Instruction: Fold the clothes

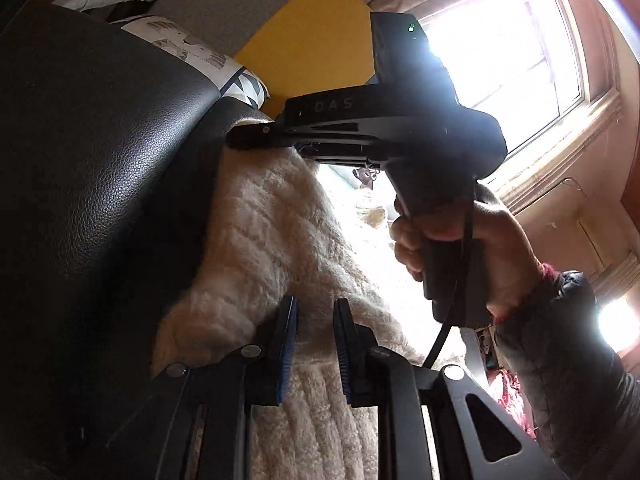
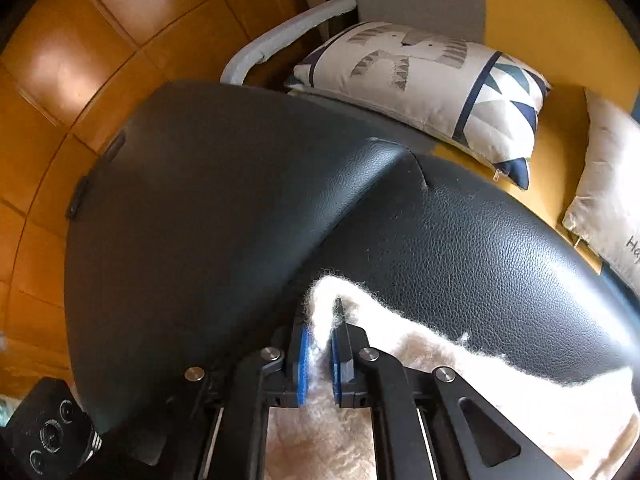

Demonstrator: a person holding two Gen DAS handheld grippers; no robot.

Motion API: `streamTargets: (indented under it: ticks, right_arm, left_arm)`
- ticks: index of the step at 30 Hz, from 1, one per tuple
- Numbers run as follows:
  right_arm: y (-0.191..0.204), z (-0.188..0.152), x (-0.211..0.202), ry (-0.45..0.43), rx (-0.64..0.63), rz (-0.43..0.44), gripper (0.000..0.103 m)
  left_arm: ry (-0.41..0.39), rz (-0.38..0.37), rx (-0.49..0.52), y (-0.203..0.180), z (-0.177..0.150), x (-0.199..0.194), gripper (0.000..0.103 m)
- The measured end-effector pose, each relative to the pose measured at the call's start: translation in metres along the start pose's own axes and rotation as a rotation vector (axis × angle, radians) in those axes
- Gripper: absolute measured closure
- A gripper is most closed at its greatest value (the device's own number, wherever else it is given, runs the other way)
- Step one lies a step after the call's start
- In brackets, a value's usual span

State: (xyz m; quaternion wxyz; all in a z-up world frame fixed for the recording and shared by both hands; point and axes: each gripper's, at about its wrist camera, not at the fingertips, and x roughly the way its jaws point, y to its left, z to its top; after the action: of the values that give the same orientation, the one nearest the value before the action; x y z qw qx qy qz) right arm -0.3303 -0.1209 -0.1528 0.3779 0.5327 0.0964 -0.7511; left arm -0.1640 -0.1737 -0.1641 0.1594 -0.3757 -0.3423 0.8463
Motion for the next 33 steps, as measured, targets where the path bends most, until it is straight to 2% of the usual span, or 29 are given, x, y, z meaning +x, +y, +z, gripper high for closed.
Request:
streamTargets:
  ticks: [2,5,7,8,11,15,19,21,22,23,26,27,28,29,31,33]
  right_arm:
    - [0.007,-0.003,-0.009,-0.019,-0.007,-0.022,0.088]
    - [0.000,-0.016,-0.044,-0.089,0.075,0.056,0.064]
    - [-0.012,-0.035,-0.072,-0.127,0.092,0.075,0.030]
    - [-0.016,-0.046,-0.082,-0.134,0.112,0.085,0.027]
    - [-0.027,-0.084,-0.106,-0.130,0.159,0.063,0.026]
    - [-0.050,-0.146,-0.132,-0.115,0.248,0.004,0.026]
    - [-0.090,-0.215,-0.146,-0.084,0.378,-0.191,0.026]
    - [-0.105,-0.253,-0.154,-0.125,0.417,-0.222,0.026]
    - [-0.107,-0.266,-0.159,-0.175,0.433,-0.207,0.026]
    - [-0.107,-0.275,-0.163,-0.210,0.439,-0.205,0.026]
    - [-0.094,-0.278,-0.161,-0.233,0.399,-0.264,0.024]
    - [-0.089,-0.277,-0.160,-0.237,0.387,-0.273,0.018]
    - [-0.085,-0.274,-0.160,-0.237,0.377,-0.264,0.012]
    - [-0.083,-0.273,-0.162,-0.242,0.382,-0.248,0.010]
    - [-0.084,-0.278,-0.174,-0.266,0.431,-0.196,0.009]
    - [-0.089,-0.293,-0.190,-0.327,0.500,-0.123,0.009]
  left_arm:
    - [0.010,0.013,0.008,-0.002,0.001,-0.001,0.085]
    - [0.043,0.033,0.007,-0.006,0.005,-0.006,0.085]
    - [0.053,0.041,-0.011,-0.009,0.015,-0.015,0.084]
    - [0.036,0.043,-0.010,-0.011,0.022,-0.021,0.084]
    - [-0.014,0.081,0.046,-0.021,0.050,-0.031,0.083]
    - [0.014,0.147,0.071,-0.021,0.085,-0.010,0.083]
    - [0.068,0.247,0.072,-0.010,0.100,0.031,0.083]
    - [0.050,0.239,0.077,0.000,0.094,0.038,0.086]
    - [0.032,0.223,0.073,0.003,0.091,0.040,0.086]
    - [0.020,0.217,0.076,0.004,0.087,0.042,0.086]
    - [0.024,0.254,0.111,-0.006,0.081,0.047,0.086]
    - [0.031,0.267,0.113,-0.010,0.081,0.046,0.087]
    - [0.038,0.273,0.101,-0.013,0.082,0.041,0.085]
    - [0.045,0.278,0.090,-0.017,0.082,0.037,0.084]
    - [0.035,0.280,0.085,-0.026,0.078,0.022,0.082]
    - [0.016,0.264,0.116,-0.037,0.067,0.004,0.081]
